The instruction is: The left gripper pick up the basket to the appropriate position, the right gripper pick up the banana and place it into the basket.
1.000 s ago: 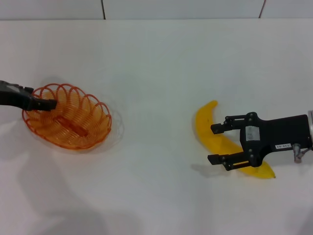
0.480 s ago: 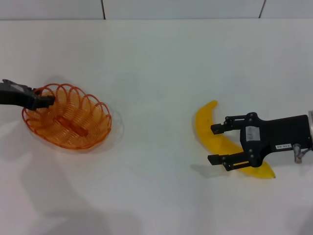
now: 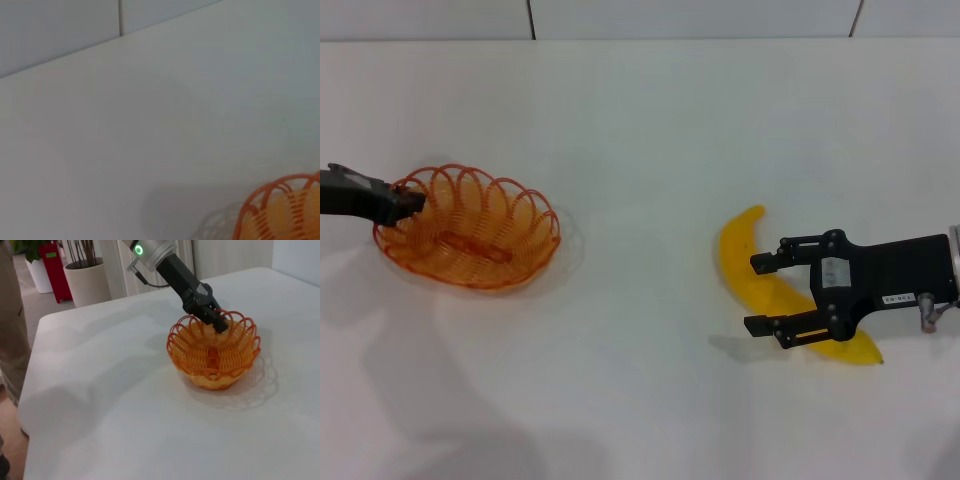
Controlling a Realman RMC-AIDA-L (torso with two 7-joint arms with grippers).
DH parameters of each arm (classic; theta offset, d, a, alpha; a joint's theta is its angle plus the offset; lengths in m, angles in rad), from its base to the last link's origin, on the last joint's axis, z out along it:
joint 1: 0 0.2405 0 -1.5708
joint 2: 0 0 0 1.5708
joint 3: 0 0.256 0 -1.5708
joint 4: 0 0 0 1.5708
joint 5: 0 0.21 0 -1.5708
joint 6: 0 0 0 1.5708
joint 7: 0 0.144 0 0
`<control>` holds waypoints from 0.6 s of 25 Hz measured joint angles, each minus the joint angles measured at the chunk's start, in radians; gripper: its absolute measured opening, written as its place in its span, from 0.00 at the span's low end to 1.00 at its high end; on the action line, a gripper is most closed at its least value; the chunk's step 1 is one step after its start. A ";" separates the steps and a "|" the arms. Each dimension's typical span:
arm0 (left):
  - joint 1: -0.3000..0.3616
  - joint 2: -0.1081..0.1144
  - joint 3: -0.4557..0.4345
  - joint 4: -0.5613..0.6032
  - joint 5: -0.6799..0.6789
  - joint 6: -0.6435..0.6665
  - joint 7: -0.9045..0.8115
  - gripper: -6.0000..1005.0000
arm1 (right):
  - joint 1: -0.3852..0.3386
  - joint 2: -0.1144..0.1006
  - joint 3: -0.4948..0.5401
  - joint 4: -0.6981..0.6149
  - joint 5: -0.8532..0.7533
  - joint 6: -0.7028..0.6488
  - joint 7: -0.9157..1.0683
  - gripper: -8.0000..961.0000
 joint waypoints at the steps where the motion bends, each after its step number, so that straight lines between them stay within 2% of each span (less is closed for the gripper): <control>1: 0.000 0.001 0.000 0.002 0.000 0.002 -0.001 0.15 | 0.000 0.000 0.000 0.000 0.000 0.000 0.000 0.84; 7: -0.017 -0.002 0.000 0.019 -0.025 0.019 -0.005 0.14 | -0.003 0.000 0.000 0.000 0.000 0.000 0.001 0.84; 15: -0.021 0.001 0.002 0.039 -0.164 0.050 0.031 0.12 | -0.001 0.000 0.000 0.000 0.000 0.000 0.001 0.84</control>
